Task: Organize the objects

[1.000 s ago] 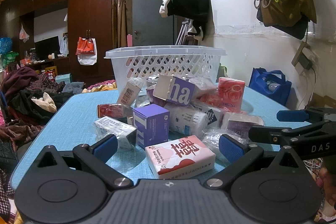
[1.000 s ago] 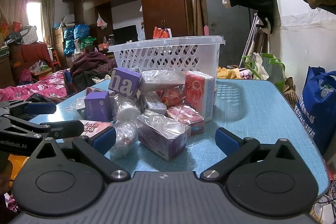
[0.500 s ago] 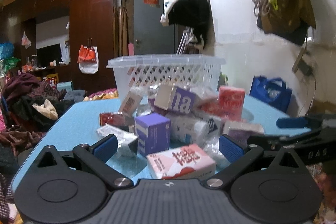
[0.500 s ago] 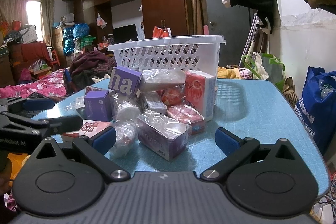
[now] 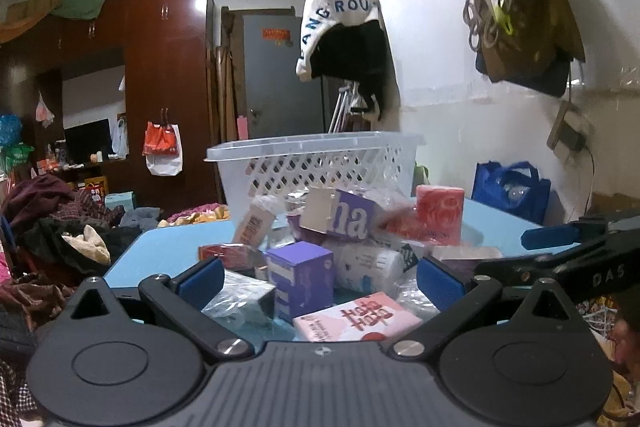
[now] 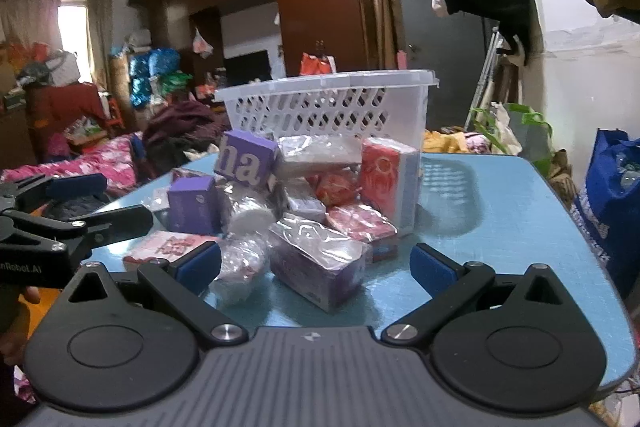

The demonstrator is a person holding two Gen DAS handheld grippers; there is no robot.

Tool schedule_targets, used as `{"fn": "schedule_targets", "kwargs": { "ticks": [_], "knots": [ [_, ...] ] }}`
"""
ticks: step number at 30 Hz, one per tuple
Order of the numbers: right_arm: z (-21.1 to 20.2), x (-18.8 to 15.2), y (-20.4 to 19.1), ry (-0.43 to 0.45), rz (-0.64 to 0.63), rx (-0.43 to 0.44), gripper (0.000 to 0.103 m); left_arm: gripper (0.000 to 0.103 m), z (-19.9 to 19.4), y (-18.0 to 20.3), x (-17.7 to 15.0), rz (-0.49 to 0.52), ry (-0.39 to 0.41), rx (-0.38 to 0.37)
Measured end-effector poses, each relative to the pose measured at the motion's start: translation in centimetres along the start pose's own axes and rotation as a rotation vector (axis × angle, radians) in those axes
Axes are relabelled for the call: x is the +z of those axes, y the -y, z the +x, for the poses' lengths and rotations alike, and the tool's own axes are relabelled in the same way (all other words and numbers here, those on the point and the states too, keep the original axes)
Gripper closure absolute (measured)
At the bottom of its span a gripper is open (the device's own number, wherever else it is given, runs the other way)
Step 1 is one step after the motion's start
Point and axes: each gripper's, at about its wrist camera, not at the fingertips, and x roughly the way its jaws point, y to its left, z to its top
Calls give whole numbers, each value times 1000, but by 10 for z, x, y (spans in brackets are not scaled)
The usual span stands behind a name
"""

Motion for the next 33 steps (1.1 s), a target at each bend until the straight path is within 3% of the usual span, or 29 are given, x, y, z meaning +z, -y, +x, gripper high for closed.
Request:
{"fn": "schedule_targets", "kwargs": {
  "ticks": [6,12,13,19,21,23,24,33],
  "knots": [
    [-6,-5,6,35,-7,13,4,2,4,-17,-17,-43,-50,-77],
    [3,-12,4,6,-50,5,23,4,19,-11,-28,-40,-103,-177],
    [5,-12,5,2,-51,0,27,4,22,-10,-31,-35,-108,-179],
    [20,-12,11,-10,-50,14,27,4,40,-4,-39,-40,-140,-204],
    [25,-13,11,-15,-60,10,29,4,42,0,-41,-13,-135,-181],
    [26,-15,11,-26,-64,19,48,7,41,2,-42,3,-125,-174],
    [24,-16,11,-28,-66,23,49,14,40,1,-42,0,-121,-181],
    [2,-11,13,29,-75,-17,50,15,26,-2,-38,13,-63,-173]
  ]
}}
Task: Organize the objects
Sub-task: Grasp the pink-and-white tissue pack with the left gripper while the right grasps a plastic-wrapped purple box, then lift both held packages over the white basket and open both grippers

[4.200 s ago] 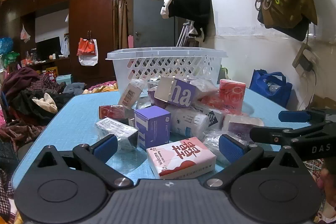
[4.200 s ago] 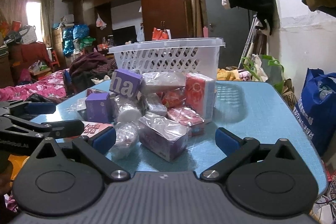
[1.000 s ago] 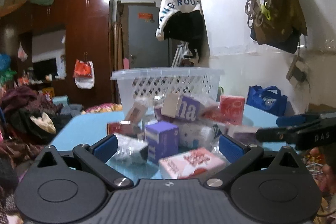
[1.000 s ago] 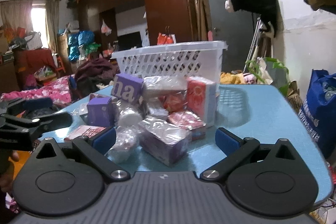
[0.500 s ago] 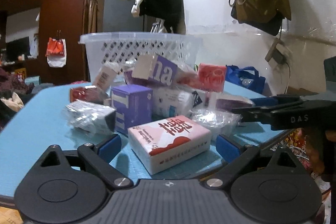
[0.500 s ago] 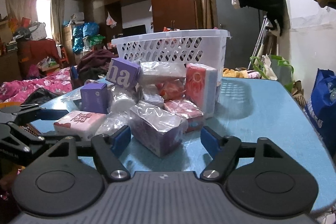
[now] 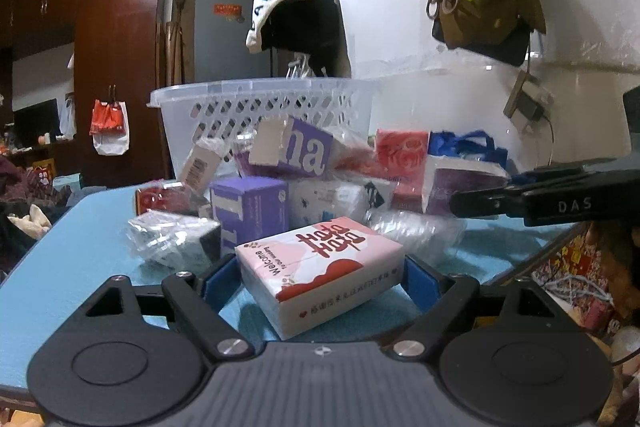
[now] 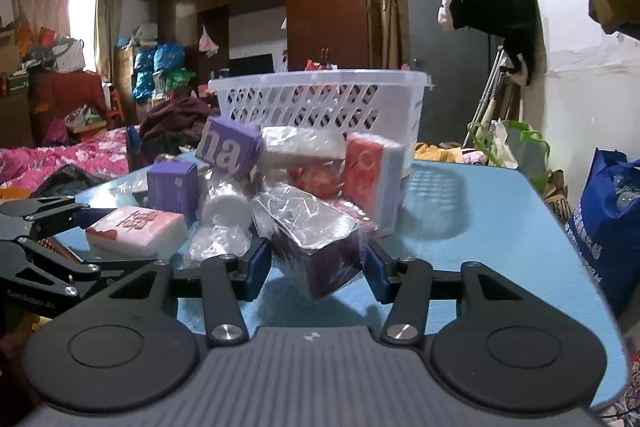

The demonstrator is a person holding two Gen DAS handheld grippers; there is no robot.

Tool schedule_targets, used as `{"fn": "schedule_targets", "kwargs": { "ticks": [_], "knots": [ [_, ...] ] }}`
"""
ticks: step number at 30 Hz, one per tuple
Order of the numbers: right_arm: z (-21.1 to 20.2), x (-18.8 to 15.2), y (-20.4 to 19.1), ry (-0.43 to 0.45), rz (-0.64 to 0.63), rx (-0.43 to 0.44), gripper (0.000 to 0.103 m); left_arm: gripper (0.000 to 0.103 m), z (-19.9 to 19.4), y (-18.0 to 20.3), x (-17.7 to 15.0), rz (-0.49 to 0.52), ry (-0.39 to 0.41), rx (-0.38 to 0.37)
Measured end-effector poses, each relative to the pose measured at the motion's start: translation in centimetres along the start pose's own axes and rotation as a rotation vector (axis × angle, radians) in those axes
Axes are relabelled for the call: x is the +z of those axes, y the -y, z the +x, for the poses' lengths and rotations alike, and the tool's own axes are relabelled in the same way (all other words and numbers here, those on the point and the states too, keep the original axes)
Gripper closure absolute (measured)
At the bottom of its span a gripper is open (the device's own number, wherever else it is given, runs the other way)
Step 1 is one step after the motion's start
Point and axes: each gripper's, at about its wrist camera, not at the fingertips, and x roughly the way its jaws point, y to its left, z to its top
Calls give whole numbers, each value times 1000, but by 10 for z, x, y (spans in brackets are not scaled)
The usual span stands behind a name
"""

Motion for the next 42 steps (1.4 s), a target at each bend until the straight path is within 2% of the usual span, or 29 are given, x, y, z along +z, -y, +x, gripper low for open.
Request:
{"fn": "schedule_targets", "kwargs": {
  "ticks": [4,8,11,13,17,19,22,25,27,28,29,30,31,33,35,37,39,42],
  "knots": [
    [-3,5,3,20,10,-11,50,15,-7,-3,8,-1,34,-5],
    [-2,13,7,31,28,-10,50,15,-11,-15,22,-45,59,-6],
    [1,32,9,49,22,-12,50,15,-10,-26,49,-67,89,-15],
    [7,58,9,70,10,-12,50,15,-2,-37,79,-75,102,-22],
    [33,116,11,146,7,-25,50,15,42,-65,144,-119,73,-18],
    [59,144,13,144,16,-22,50,15,74,-79,170,-133,36,18],
    [101,167,15,107,-18,-62,50,15,126,-100,193,-163,-51,0],
    [135,173,21,46,-30,-98,50,15,154,-108,197,-164,-84,9],
    [145,170,23,31,-34,-100,49,14,160,-112,194,-182,-62,14],
    [145,169,23,37,-39,-92,43,7,158,-115,192,-188,-43,11],
    [145,168,23,33,-49,-85,25,1,157,-115,190,-186,-23,6],
    [143,166,22,39,-53,-97,16,0,155,-116,188,-188,1,17],
    [136,165,21,67,-53,-106,1,0,151,-119,187,-192,18,28],
    [118,160,22,116,-32,-81,0,0,144,-123,184,-214,56,31],
    [97,154,25,141,13,-46,0,0,137,-124,180,-208,7,29],
    [78,141,24,153,36,-25,0,0,117,-117,167,-163,25,66],
    [61,118,19,137,41,-17,0,0,93,-110,147,-143,47,58],
    [40,72,5,147,15,-5,0,0,57,-106,113,-156,97,5]
  ]
}}
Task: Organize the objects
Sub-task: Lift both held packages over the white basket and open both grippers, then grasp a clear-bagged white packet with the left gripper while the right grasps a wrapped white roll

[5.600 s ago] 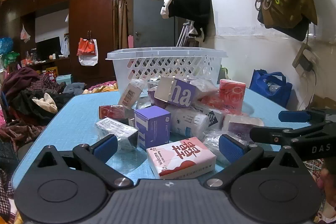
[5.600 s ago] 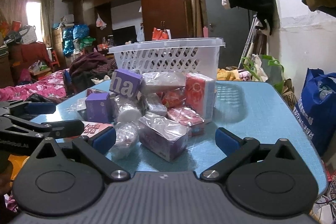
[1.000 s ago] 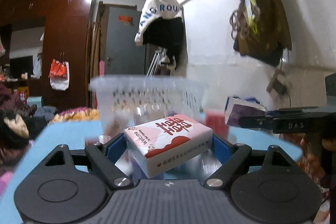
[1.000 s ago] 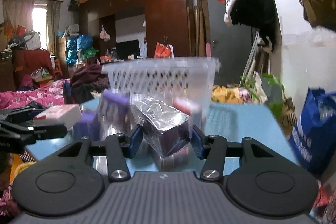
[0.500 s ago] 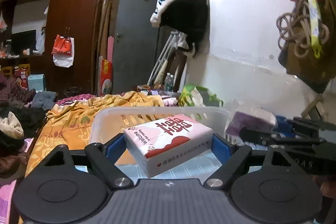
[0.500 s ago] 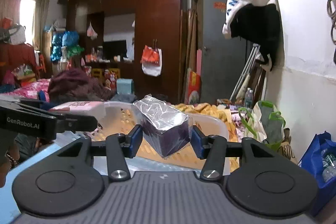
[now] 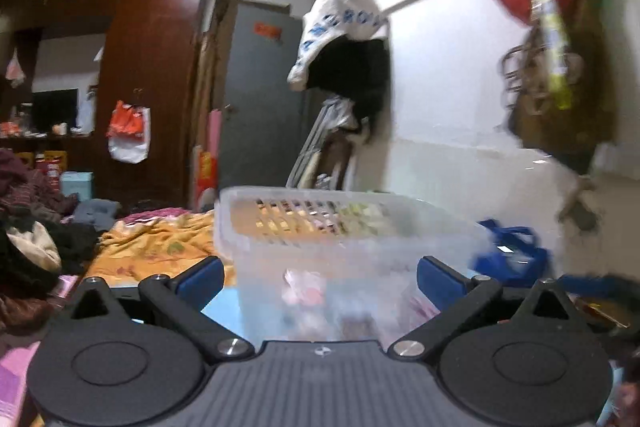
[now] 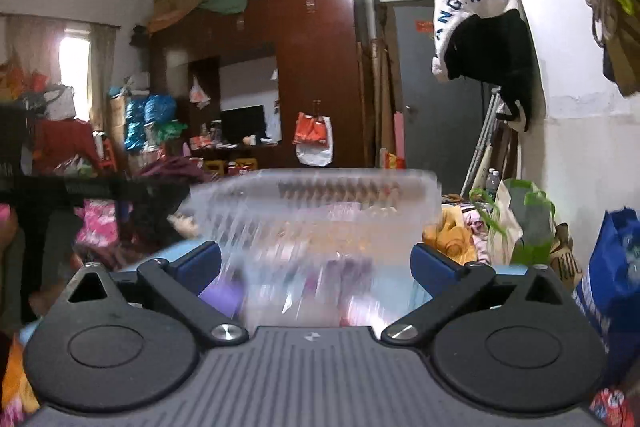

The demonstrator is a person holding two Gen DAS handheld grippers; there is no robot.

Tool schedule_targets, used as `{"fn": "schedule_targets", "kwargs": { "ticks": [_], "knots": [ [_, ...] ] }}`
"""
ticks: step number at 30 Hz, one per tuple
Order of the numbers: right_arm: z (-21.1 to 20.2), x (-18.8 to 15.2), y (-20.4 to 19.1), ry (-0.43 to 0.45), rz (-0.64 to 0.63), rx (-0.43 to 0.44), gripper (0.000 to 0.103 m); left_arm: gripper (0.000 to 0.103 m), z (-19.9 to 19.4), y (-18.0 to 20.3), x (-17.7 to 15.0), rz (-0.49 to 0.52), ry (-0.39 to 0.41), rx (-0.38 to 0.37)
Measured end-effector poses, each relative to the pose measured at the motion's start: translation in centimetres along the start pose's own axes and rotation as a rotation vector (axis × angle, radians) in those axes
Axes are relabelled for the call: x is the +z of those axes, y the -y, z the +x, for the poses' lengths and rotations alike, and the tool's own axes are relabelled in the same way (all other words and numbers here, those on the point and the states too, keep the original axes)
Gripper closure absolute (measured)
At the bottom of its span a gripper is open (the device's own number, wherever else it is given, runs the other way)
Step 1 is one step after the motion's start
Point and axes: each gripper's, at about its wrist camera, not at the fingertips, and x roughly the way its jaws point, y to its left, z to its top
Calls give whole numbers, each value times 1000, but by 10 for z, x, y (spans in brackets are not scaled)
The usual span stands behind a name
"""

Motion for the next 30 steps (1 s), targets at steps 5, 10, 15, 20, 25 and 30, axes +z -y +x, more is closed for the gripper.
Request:
{"fn": "schedule_targets", "kwargs": {
  "ticks": [5,10,15,20,25,30],
  "knots": [
    [-35,-57,-11,77,23,13,0,0,-49,9,-55,68,65,62],
    [-41,-73,-27,108,-44,23,0,0,-61,1,-71,96,73,121],
    [-35,-79,-38,66,-80,65,2,4,-59,-3,-75,74,32,100],
    [-34,-82,-41,45,-79,97,11,7,-54,2,-88,94,-5,52],
    [-32,-91,-46,22,-98,90,15,7,-43,5,-97,109,-52,49],
    [-32,-93,-44,6,-90,98,16,6,-35,3,-98,92,-102,37]
  ]
}}
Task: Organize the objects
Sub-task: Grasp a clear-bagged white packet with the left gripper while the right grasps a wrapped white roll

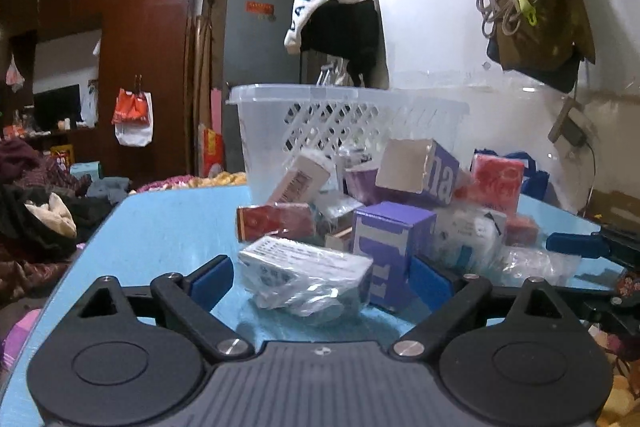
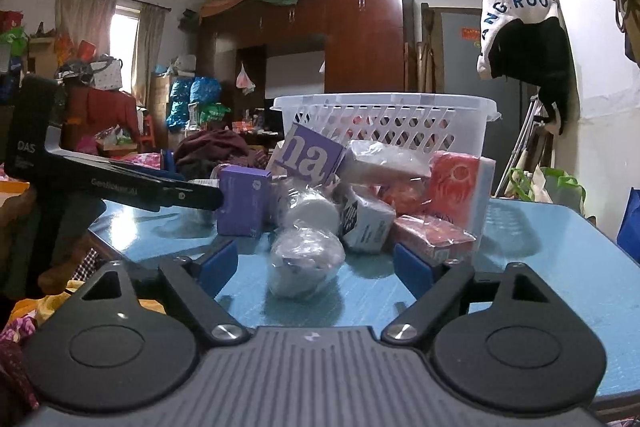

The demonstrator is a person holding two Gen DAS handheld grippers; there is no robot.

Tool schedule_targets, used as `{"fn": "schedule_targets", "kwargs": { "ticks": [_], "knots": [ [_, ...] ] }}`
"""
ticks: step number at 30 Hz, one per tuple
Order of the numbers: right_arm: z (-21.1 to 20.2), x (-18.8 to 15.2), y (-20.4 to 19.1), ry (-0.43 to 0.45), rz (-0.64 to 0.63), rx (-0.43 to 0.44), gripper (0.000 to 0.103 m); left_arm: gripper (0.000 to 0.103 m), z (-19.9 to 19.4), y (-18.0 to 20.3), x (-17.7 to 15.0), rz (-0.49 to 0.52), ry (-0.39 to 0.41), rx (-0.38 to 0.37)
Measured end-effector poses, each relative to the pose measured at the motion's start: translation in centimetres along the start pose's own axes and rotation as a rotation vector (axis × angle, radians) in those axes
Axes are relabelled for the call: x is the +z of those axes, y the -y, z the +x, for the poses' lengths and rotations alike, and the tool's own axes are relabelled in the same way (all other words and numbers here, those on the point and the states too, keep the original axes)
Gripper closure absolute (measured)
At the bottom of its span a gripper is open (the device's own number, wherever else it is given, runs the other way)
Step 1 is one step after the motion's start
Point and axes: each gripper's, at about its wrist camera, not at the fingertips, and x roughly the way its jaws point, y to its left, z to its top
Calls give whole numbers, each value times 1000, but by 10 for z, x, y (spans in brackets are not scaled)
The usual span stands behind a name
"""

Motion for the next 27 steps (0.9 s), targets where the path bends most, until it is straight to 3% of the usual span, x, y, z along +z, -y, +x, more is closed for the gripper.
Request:
{"fn": "schedule_targets", "kwargs": {
  "ticks": [6,8,9,10,15,27],
  "knots": [
    [3,-1,-2,-20,-2,16,28,10,3,4,-2,8,-15,-3],
    [4,-1,-3,-31,-3,18,45,22,1,3,-4,-2,-6,8],
    [4,-1,-3,-35,-3,22,51,38,0,2,-5,-7,0,9],
    [4,-1,-2,-38,-2,26,59,41,-2,1,-6,-13,6,14],
    [1,-1,0,-34,1,24,59,46,-15,0,-10,-5,63,69],
    [-14,9,4,16,-10,-9,59,46,-39,12,4,24,156,29]
  ]
}}
